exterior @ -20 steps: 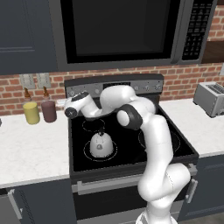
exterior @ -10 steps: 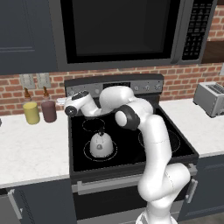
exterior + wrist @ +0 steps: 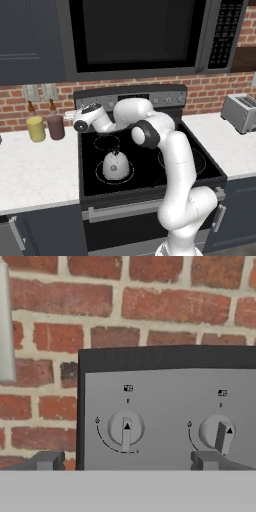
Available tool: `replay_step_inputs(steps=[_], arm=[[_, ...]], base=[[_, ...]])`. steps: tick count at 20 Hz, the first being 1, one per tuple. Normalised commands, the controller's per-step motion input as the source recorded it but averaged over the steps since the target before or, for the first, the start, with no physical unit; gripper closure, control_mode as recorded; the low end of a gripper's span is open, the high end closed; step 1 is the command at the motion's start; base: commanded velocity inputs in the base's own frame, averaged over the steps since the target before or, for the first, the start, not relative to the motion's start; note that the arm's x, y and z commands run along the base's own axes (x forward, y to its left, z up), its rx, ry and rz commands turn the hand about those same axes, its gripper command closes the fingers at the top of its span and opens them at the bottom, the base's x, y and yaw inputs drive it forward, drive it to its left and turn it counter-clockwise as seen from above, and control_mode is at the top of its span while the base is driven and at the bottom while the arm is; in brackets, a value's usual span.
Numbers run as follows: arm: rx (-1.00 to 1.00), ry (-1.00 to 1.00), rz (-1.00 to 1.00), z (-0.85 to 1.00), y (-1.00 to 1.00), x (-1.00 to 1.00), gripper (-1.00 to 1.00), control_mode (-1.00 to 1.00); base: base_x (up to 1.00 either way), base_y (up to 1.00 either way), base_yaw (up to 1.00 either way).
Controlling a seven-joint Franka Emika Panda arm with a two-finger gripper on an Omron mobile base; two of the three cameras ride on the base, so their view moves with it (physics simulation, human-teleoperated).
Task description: Pick the kettle from the counter and place it on a stove burner. Then turn the burner on.
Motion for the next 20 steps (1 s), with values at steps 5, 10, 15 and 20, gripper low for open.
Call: replay_step_inputs(steps=[5,10,15,20], arm=[[0.00,0.00,0.00,-0.02,-0.01,0.00,-1.00,-1.00],[0.00,0.00,0.00,-0.09,-0.04,0.03,-1.00,-1.00],[0.00,0.00,0.00,0.00,-0.08,0.03,-1.00,-1.00],[0.00,0.00,0.00,0.01,0.00,0.10,-1.00,-1.00]], base=[[0.00,0.00,0.00],[0.00,0.00,0.00],[0.00,0.00,0.00],[0.00,0.00,0.00]])
